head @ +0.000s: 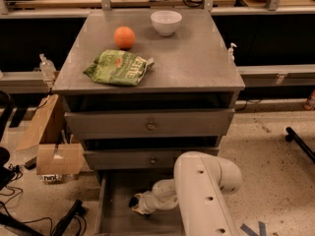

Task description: Pick rxbar chocolate from bottom drawer and place on counter

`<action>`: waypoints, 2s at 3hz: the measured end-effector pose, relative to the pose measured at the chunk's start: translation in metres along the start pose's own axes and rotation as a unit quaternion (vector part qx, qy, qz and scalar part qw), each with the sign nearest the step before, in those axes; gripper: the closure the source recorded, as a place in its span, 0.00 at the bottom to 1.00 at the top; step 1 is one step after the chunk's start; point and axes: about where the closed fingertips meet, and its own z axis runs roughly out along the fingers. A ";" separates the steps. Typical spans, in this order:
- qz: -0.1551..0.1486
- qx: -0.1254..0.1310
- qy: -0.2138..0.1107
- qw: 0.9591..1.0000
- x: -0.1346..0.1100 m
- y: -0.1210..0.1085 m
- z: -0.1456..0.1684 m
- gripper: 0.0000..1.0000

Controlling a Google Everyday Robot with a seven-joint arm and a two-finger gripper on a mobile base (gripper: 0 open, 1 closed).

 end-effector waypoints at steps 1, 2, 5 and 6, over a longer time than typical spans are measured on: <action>0.000 0.000 0.000 1.000 -0.001 0.000 -0.001 1.00; 0.000 0.000 0.000 1.000 -0.001 0.000 -0.001 1.00; 0.000 0.000 0.000 1.000 -0.001 0.000 -0.001 1.00; 0.000 0.000 0.000 1.000 -0.001 0.000 -0.001 1.00</action>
Offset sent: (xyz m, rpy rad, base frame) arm 0.0000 0.0000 0.0012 0.0000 0.0000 0.0000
